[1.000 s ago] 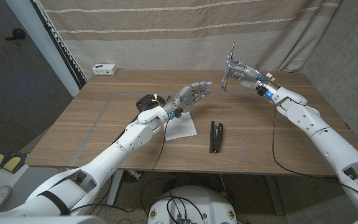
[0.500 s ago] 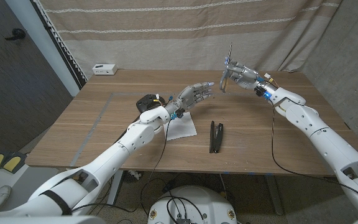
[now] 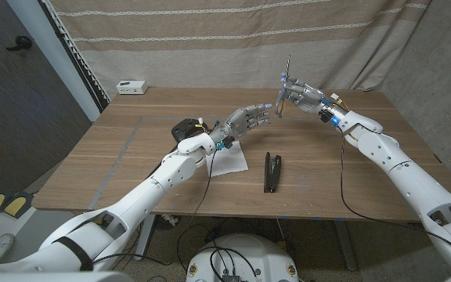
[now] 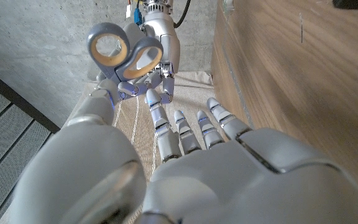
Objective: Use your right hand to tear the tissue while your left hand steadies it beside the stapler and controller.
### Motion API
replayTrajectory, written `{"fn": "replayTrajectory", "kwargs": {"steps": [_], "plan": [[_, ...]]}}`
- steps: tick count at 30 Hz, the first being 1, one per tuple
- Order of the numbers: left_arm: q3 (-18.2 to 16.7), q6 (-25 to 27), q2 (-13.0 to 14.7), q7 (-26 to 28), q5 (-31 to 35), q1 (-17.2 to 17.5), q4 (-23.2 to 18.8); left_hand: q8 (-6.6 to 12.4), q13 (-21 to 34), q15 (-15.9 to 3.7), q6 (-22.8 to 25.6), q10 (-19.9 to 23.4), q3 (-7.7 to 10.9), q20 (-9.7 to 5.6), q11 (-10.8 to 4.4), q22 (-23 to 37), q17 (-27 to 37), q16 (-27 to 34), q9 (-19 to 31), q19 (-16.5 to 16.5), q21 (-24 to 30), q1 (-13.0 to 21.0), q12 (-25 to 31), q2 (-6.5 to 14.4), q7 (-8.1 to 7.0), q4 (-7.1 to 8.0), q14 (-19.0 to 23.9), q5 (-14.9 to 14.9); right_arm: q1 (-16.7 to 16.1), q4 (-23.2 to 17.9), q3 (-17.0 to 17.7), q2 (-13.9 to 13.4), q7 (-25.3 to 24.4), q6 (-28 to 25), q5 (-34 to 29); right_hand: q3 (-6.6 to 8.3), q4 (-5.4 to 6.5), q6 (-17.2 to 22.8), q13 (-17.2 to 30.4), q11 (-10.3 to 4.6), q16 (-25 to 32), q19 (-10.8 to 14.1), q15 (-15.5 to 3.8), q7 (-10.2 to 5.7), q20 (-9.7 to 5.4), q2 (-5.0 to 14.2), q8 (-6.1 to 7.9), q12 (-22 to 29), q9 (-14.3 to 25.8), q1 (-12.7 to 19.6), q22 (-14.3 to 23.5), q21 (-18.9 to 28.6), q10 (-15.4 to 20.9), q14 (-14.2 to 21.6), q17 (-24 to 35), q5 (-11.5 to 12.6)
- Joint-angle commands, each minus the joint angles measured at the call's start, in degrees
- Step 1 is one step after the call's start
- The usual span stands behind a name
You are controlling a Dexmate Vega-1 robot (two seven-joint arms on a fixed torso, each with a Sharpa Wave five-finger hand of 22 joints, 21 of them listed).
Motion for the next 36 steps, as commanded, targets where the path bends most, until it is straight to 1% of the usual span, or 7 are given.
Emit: {"fn": "replayTrajectory", "kwargs": {"steps": [1, 7, 17, 18, 23, 27, 36], "plan": [[0.5, 0.6, -0.6, -0.7, 0.2, -0.7, 1.0, 0.0, 0.0, -9.03, 0.6, -0.1, -0.57, -7.31, 0.22, 0.0, 0.1, 0.2, 0.1, -0.1, 0.2, 1.0, 0.1, 0.0, 0.04, 0.15, -0.4, 0.2, 0.9, 1.6, -0.5, 0.8, 0.4, -0.1, -0.2, 0.27, 0.12, 0.3, 0.2, -0.11, 0.5, -0.6, -10.85, -0.02, -8.87, 2.73, 0.39, 0.5, 0.1, 3.3, 0.1, -0.2, 0.4, 5.9, 0.2, 0.1], [0.6, 0.7, -0.7, -0.6, 0.5, -0.8, 1.3, -0.09, 0.0, -9.0, 0.7, -0.1, -0.96, -7.28, -0.03, 0.1, 0.1, 0.2, 0.1, -0.2, 0.2, 1.2, 0.2, 0.0, 0.08, 0.23, -0.4, 0.1, 1.0, 1.7, -0.6, 0.9, 0.7, 0.0, -0.5, 0.28, 0.2, 0.3, 0.2, -0.11, 0.4, -0.6, -10.85, -0.07, -8.82, 2.83, 0.36, 0.5, 0.1, 3.3, 0.2, -0.3, 0.4, 5.8, 0.1, 0.1], [0.8, 0.9, -0.9, -0.9, 0.7, -1.2, 1.7, -0.48, 0.0, -8.96, 0.1, 0.3, -1.62, -7.24, 0.2, 0.1, 0.1, 0.3, 0.0, -0.2, 0.3, 1.4, 0.5, 0.1, 0.06, 0.38, -0.4, 0.1, 1.4, 1.9, -1.2, 0.8, 0.9, -0.2, -1.1, 0.24, 0.32, 0.5, 0.2, -0.08, 0.5, -0.7, -10.85, 0.0, -8.75, 2.86, 0.4, 0.4, 0.1, 3.2, 0.2, -0.5, 0.5, 5.9, 0.3, 0.1], [0.8, 0.9, -1.0, -1.1, 0.6, -1.3, 1.8, -0.51, 0.0, -8.95, 0.1, 0.3, -1.7, -7.23, -0.03, 0.1, 0.1, 0.3, 0.0, -0.2, 0.3, 1.5, 0.4, 0.1, 0.05, 0.4, -0.4, 0.1, 1.4, 1.8, -1.2, 0.8, 0.8, -0.3, -1.1, 0.23, 0.33, 0.5, 0.2, -0.09, 0.5, -0.7, -10.85, 0.01, -8.75, 2.85, 0.41, 0.4, 0.1, 3.2, 0.2, -0.5, 0.5, 5.9, 0.3, 0.1], [1.0, 0.6, -1.5, -1.9, 0.7, -1.8, 2.6, -0.62, 0.0, -8.99, 0.0, 0.3, -1.97, -7.29, 0.08, 0.1, 0.1, 0.3, 0.0, -0.3, 0.3, 1.6, 0.5, 0.1, -0.1, 0.45, -0.5, 0.1, 1.6, 2.2, -1.2, 1.1, 0.8, -0.4, -1.0, 0.23, 0.35, 0.6, 0.1, -0.1, 0.5, -0.7, -10.85, -0.07, -8.75, 2.86, 0.42, 0.5, 0.1, 3.2, 0.2, -0.5, 0.6, 5.9, 0.2, 0.1], [1.3, 0.6, -1.8, -2.9, 0.6, -2.2, 3.2, -0.62, 0.0, -8.97, 0.2, 0.2, -2.19, -7.32, 0.13, 0.1, 0.1, 0.3, 0.0, -0.3, 0.3, 1.7, 0.5, 0.2, 0.08, 0.49, -0.6, 0.1, 1.7, 2.4, -1.3, 1.3, 0.9, -0.4, -1.0, 0.21, 0.38, 0.6, 0.1, -0.09, 0.5, -0.7, -10.85, -0.09, -8.73, 2.85, 0.44, 0.5, 0.1, 3.2, 0.2, -0.5, 0.6, 5.9, 0.3, 0.1], [1.3, 1.1, -1.9, -3.8, 0.3, -2.4, 3.2, -0.54, 0.0, -8.96, 0.8, 0.4, -2.62, -7.29, -0.01, 0.1, 0.1, 0.3, -0.1, -0.4, 0.3, 1.9, 0.6, 0.3, -0.05, 0.55, -0.6, 0.0, 1.9, 2.6, -1.5, 1.4, 0.8, -0.8, -1.1, 0.19, 0.43, 0.6, 0.1, -0.09, 0.5, -0.6, -10.86, -0.13, -8.71, 2.86, 0.39, 0.5, 0.0, 3.1, 0.3, -0.5, 0.7, 5.9, 0.2, 0.1]]}}
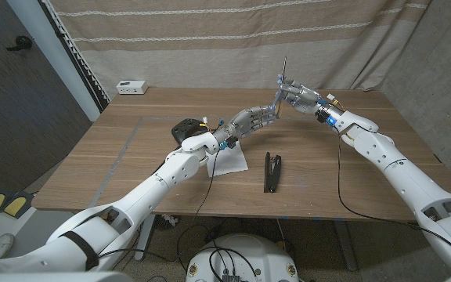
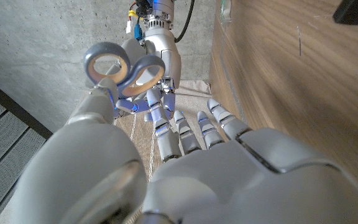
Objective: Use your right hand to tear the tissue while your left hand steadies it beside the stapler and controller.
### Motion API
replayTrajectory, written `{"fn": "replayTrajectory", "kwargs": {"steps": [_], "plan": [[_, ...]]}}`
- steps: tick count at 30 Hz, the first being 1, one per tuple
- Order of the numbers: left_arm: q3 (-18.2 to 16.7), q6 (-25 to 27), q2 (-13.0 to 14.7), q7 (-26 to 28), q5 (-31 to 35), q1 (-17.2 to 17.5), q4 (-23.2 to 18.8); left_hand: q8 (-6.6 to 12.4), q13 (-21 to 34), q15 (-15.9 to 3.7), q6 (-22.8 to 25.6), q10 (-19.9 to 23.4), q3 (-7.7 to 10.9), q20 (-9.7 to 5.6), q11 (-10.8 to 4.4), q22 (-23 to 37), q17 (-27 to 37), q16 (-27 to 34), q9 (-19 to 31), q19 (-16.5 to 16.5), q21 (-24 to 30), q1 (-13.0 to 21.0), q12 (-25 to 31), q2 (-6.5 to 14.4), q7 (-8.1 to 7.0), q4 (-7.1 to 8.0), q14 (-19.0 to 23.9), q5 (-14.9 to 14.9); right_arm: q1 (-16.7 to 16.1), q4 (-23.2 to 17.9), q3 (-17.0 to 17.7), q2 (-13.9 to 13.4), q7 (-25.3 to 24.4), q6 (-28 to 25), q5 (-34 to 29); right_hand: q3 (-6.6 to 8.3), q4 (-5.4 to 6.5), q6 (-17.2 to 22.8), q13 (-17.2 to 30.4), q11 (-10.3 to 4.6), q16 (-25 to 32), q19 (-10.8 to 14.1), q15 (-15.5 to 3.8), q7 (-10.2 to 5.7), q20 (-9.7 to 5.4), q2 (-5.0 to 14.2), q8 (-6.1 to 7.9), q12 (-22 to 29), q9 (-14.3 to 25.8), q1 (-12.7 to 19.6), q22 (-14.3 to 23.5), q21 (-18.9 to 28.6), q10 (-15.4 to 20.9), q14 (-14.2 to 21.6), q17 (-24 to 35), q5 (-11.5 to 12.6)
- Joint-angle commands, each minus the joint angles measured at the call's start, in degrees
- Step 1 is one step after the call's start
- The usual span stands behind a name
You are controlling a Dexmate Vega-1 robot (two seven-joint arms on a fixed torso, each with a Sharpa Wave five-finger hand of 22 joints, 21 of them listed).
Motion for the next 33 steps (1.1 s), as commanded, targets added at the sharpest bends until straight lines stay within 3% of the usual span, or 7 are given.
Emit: {"fn": "replayTrajectory", "kwargs": {"steps": [1, 24, 33], "plan": [[0.2, 0.4, -0.4, -1.5, -0.3, -0.4, 0.5, 0.14, 0.0, -8.92, 0.8, 0.4, -0.32, -7.05, 0.02, 0.1, 0.1, 0.3, 0.1, -0.2, 0.3, 0.7, 0.4, 0.1, -0.01, 0.11, -0.2, 0.0, 0.4, 0.5, -0.3, 0.4, 0.2, -0.6, 0.0, 0.2, 0.42, 0.4, 0.1, 0.14, 0.3, -0.3, -10.86, 0.06, -9.03, 2.95, 0.19, 0.4, 0.2, 3.0, 0.1, -0.3, 0.5, 5.9, 0.3, 0.1], [1.0, 1.3, -2.0, -3.9, -0.4, -2.4, 3.8, 0.04, 0.0, -9.12, 1.6, -0.3, -1.22, -7.22, 0.08, 0.2, 0.2, 0.2, 0.0, -0.8, 0.2, 1.5, 0.2, 0.5, -0.38, 0.34, -0.9, 0.0, 0.8, 0.7, -1.1, 0.6, 0.4, -0.7, -0.9, 0.13, 0.53, 0.5, 0.0, 0.12, 0.3, -0.2, -10.86, -0.02, -8.96, 2.92, 0.16, 0.3, 0.1, 2.9, 0.1, -0.5, 0.4, 6.0, 0.2, 0.1], [0.1, 0.6, -2.5, -4.5, -1.5, -1.6, 3.8, -0.01, 0.1, -9.09, 1.8, -0.6, -1.51, -7.25, -0.01, 0.2, 0.2, 0.2, 0.0, -1.0, 0.2, 1.7, 0.1, 0.6, -0.65, 0.36, -1.2, 0.1, 0.8, 0.8, -0.8, 0.5, 0.2, -0.5, -0.8, 0.13, 0.55, 0.5, 0.0, 0.1, 0.3, -0.2, -10.85, -0.06, -8.94, 2.92, 0.16, 0.3, 0.1, 2.9, 0.1, -0.5, 0.4, 6.1, 0.2, 0.1]]}}
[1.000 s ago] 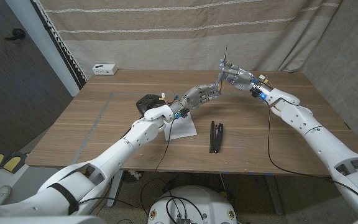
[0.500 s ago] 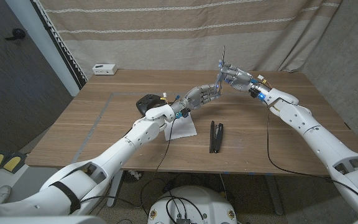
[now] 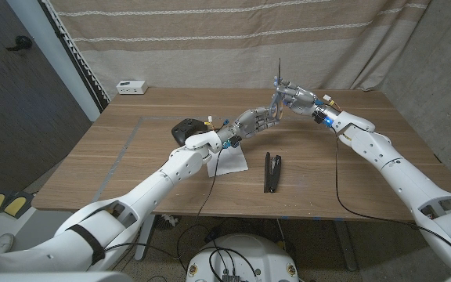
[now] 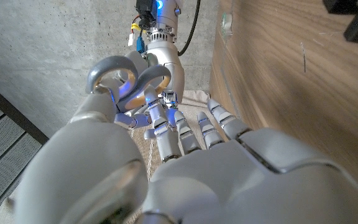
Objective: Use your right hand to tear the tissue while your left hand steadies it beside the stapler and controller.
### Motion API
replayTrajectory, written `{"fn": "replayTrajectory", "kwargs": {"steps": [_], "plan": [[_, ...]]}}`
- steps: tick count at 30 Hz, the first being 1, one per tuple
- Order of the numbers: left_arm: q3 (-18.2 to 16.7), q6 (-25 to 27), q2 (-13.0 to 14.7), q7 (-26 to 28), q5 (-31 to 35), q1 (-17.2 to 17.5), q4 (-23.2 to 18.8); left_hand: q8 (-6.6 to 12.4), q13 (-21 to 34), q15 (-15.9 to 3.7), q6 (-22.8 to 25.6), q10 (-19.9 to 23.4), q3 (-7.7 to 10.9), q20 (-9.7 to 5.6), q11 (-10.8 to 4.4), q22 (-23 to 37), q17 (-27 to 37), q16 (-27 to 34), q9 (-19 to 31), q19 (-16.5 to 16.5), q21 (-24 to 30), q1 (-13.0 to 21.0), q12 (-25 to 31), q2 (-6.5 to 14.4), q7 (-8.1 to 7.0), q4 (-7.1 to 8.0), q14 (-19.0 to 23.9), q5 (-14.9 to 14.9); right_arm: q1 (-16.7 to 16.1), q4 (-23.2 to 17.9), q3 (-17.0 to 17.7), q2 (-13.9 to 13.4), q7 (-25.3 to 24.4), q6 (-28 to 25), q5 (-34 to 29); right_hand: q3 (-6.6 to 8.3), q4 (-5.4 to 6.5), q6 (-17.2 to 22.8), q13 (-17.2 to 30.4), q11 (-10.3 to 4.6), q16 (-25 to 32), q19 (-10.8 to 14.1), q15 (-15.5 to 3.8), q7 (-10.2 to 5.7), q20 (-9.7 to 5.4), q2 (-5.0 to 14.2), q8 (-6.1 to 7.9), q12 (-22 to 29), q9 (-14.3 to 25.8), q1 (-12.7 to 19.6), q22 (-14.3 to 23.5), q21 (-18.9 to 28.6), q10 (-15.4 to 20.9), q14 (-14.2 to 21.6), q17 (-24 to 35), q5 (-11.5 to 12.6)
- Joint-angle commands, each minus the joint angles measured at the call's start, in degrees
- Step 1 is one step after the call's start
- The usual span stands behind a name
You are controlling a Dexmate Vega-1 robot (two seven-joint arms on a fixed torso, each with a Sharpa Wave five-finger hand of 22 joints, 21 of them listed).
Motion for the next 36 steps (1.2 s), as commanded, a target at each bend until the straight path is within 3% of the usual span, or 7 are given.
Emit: {"fn": "replayTrajectory", "kwargs": {"steps": [1, 11, 36], "plan": [[-0.6, -0.7, -0.7, -1.0, -0.9, 0.4, 0.7, -0.03, 0.1, -9.31, 0.6, -0.2, -0.19, -7.43, -0.26, 0.1, 0.2, 0.2, 0.0, -0.2, 0.2, 0.8, -0.1, 0.1, -0.49, -0.04, -0.4, 0.1, 0.0, 0.1, 0.3, 0.0, -0.5, 0.1, 0.0, 0.28, 0.39, 0.5, 0.3, 0.09, 0.5, -0.2, -9.76, -0.07, -8.94, 2.9, 0.18, 0.2, 0.2, 2.3, 0.1, -0.1, 0.5, 5.4, 0.2, 0.2], [-0.7, -1.6, -1.3, -1.4, -0.9, 0.5, 1.5, 0.06, 0.1, -9.36, 1.1, -0.5, -0.08, -7.21, -0.34, 0.1, 0.2, 0.2, 0.1, -0.4, 0.2, 2.4, -0.1, 0.7, -1.79, -0.25, -0.6, 0.3, 0.1, 0.6, 0.2, -0.1, -0.5, 0.5, -0.4, 0.27, 0.45, 0.4, 0.3, 0.07, 0.5, -0.1, -9.75, -0.16, -8.91, 2.93, 0.12, 0.2, 0.2, 2.2, 0.1, -0.2, 0.5, 5.4, 0.2, 0.2], [-0.4, -0.4, -4.6, -5.7, -2.6, -1.4, 6.2, -0.1, 0.1, -9.29, 1.3, -1.4, -0.17, -7.5, -0.18, 0.1, 0.3, 0.3, 0.5, -1.0, 0.3, 5.0, -0.1, 1.3, -2.17, 0.04, -1.2, 0.2, -2.2, -1.5, 1.6, 0.5, -0.4, 1.0, 1.9, 0.26, 0.54, 0.6, 0.2, 0.06, 0.6, 0.0, -9.75, -0.24, -8.86, 2.95, 0.14, 0.2, 0.1, 2.1, 0.1, -0.5, 0.6, 5.7, 0.2, 0.2]]}}
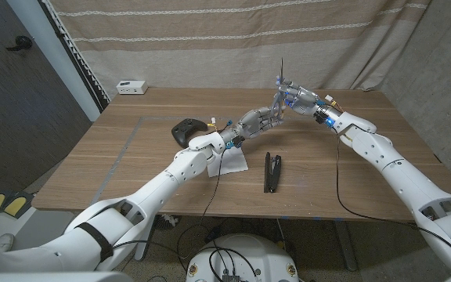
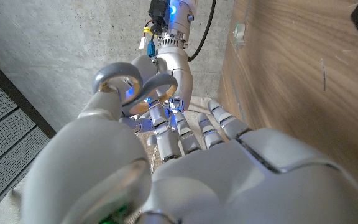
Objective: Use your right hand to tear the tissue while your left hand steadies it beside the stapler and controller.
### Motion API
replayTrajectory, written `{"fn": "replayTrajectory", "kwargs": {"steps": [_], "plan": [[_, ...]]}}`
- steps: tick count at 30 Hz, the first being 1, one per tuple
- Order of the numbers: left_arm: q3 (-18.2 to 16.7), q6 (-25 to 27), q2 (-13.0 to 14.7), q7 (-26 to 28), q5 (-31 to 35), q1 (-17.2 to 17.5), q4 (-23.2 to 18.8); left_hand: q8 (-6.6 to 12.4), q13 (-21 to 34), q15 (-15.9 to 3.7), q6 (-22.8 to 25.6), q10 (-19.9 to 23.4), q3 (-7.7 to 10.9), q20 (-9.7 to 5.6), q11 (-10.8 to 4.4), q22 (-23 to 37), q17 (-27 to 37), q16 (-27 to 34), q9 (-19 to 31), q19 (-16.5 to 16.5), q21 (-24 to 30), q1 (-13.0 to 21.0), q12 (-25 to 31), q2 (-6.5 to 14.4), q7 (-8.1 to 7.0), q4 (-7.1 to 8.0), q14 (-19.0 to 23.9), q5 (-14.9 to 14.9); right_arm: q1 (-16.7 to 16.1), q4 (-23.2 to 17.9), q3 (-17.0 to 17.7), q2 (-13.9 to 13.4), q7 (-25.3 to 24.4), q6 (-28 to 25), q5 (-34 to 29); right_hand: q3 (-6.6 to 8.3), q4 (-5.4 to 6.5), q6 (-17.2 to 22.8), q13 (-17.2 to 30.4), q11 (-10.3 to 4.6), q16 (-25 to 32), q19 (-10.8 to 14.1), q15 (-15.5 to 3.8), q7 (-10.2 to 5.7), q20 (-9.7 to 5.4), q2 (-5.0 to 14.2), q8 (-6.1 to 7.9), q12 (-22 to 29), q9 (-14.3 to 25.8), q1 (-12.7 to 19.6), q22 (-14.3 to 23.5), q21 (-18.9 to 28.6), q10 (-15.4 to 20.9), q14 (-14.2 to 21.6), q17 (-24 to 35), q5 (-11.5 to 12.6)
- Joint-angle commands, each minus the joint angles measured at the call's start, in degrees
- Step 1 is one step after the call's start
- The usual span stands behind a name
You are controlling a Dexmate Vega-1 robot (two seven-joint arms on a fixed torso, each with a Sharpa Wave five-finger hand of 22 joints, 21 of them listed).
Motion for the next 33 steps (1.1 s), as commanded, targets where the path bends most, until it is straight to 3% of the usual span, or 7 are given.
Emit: {"fn": "replayTrajectory", "kwargs": {"steps": [1, 20, 33], "plan": [[0.0, 1.1, -1.5, -1.5, -0.8, -0.5, 1.9, -0.12, 0.1, -9.22, 0.0, -0.2, -0.21, -7.57, 0.14, 0.1, 0.1, 0.3, 0.1, -0.3, 0.3, 0.7, -0.1, 0.0, 0.06, 0.07, -0.2, 0.2, -1.5, -1.4, 0.8, 0.4, -0.2, 0.3, 1.5, 0.26, 0.54, 0.3, 0.2, 0.04, 0.4, 0.0, -9.76, 0.07, -8.86, 2.7, 0.35, 0.3, 0.1, 2.3, 0.1, -0.1, 0.7, 5.7, 0.2, 0.2], [0.0, 1.4, -3.1, -3.7, -1.3, -1.5, 4.5, -0.15, 0.2, -9.38, 0.4, -0.3, -0.54, -7.77, -0.03, 0.2, 0.2, 0.4, 0.3, -0.3, 0.5, 1.3, 0.1, 0.3, 0.0, 0.49, -0.4, 0.0, -2.4, -2.0, 0.8, 1.2, -0.5, -0.5, 2.8, 0.22, 0.54, 0.4, 0.1, 0.04, 0.3, 0.2, -9.76, 0.01, -8.79, 2.64, 0.38, 0.3, 0.1, 2.3, 0.1, -0.2, 0.7, 5.7, 0.1, 0.2], [-0.3, 2.5, -3.3, -3.5, -1.5, -1.6, 4.6, 0.01, 0.2, -9.52, 1.4, -0.2, -0.95, -7.88, -0.02, 0.2, 0.2, 0.5, 0.2, -0.4, 0.6, 1.4, 0.3, 0.3, 0.16, 0.69, -0.3, -0.1, -1.6, -1.2, -0.1, 1.1, -2.3, 0.3, 0.4, 0.19, 0.52, 0.5, 0.1, 0.02, 0.2, 0.2, -9.77, -0.07, -8.78, 2.56, 0.39, 0.3, 0.1, 2.3, 0.0, -0.5, 0.7, 5.7, 0.0, 0.3]]}}
